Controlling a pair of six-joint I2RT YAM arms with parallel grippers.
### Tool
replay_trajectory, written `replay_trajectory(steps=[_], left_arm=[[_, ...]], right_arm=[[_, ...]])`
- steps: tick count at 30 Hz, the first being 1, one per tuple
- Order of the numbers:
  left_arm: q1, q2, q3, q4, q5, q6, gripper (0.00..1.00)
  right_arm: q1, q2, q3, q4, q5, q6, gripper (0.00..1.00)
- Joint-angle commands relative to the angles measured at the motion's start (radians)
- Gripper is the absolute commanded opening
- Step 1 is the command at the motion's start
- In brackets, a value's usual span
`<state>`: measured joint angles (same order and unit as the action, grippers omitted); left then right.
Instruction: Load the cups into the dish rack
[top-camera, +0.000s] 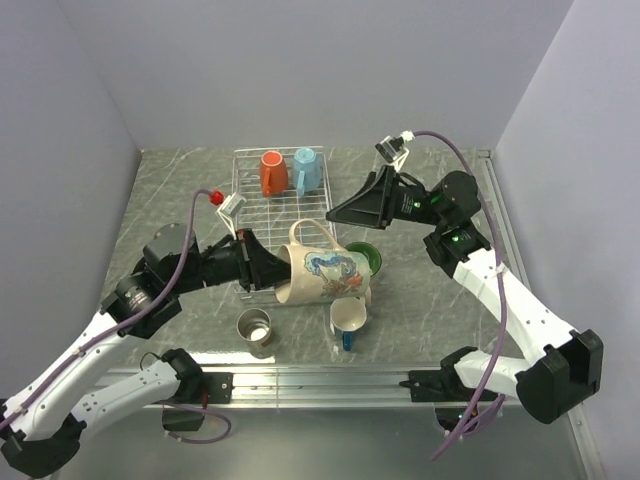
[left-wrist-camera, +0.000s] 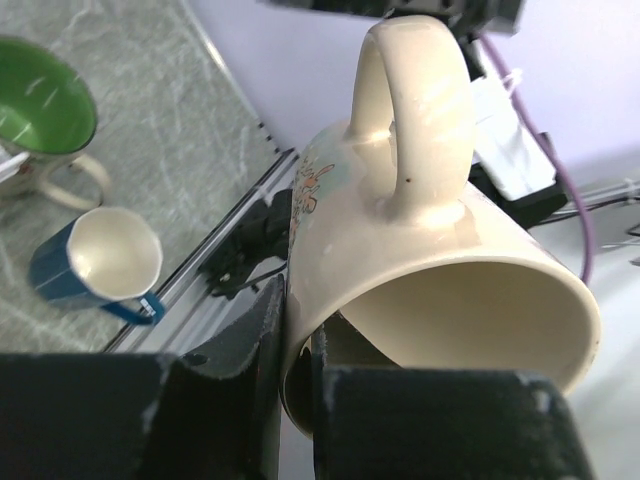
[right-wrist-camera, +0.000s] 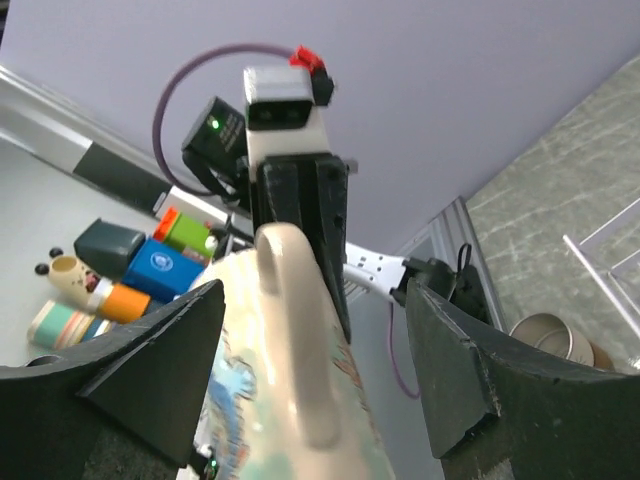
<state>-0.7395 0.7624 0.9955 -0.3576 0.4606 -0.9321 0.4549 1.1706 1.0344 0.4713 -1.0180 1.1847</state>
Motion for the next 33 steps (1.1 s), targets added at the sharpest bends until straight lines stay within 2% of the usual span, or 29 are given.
replay_trajectory(steps=[1,5,9,10,12,13,15,16,18,22,24,26,29,30,31,32,33], left_arm=[[0.009,-0.023,0.008,0.273,0.058,-0.073,0.0],[0.012,0.006,0.002,0.31,0.078,-0.079,0.0],[0.02,0.038,0.0,0.335,0.093,-0.079,0.0],[0.022,0.044,-0.004,0.342,0.102,-0.08,0.0],[0.026,0.057,-0.014,0.35,0.108,-0.091,0.0],[0.031,0.058,-0.026,0.397,0.112,-0.097,0.0],[0.045,0.064,-0.037,0.424,0.116,-0.112,0.0],[0.048,0.067,-0.041,0.431,0.118,-0.114,0.0],[0.06,0.074,-0.043,0.437,0.119,-0.117,0.0],[0.08,0.078,-0.06,0.436,0.105,-0.128,0.0],[0.089,0.089,-0.051,0.37,0.084,-0.113,0.01],[0.092,0.097,-0.038,0.286,0.064,-0.091,0.1],[0.101,0.066,-0.041,0.23,0.0,-0.074,0.38],[0.109,0.055,-0.041,0.182,-0.02,-0.068,0.53],[0.108,0.045,-0.041,0.155,-0.06,-0.062,0.57],[0.111,0.028,-0.038,0.09,-0.075,-0.041,0.67],[0.112,0.019,-0.034,0.054,-0.101,-0.031,0.7]], right_arm=[[0.028,-0.006,0.032,0.015,-0.062,-0.028,0.79],[0.059,-0.006,0.035,-0.023,-0.063,-0.062,0.78],[0.065,-0.009,0.029,0.019,-0.065,-0.031,0.74],[0.068,-0.011,0.03,0.023,-0.067,-0.028,0.65],[0.074,-0.017,0.038,0.02,-0.065,-0.033,0.57],[0.077,-0.02,0.039,0.02,-0.062,-0.04,0.47],[0.08,-0.031,0.036,0.004,-0.056,-0.053,0.35],[0.082,-0.034,0.032,0.007,-0.054,-0.054,0.2],[0.082,-0.043,0.024,0.013,-0.051,-0.05,0.0],[0.084,-0.054,0.024,-0.002,-0.044,-0.063,0.0],[0.084,-0.055,0.042,-0.062,-0.041,-0.091,0.0],[0.08,-0.051,0.076,-0.141,-0.04,-0.138,0.0],[0.062,-0.045,0.127,-0.259,-0.027,-0.203,0.0],[0.056,-0.036,0.142,-0.301,-0.021,-0.221,0.0],[0.05,-0.026,0.183,-0.351,-0.016,-0.276,0.0],[0.036,-0.01,0.208,-0.459,-0.007,-0.307,0.0],[0.028,0.0,0.232,-0.526,0.007,-0.342,0.0]])
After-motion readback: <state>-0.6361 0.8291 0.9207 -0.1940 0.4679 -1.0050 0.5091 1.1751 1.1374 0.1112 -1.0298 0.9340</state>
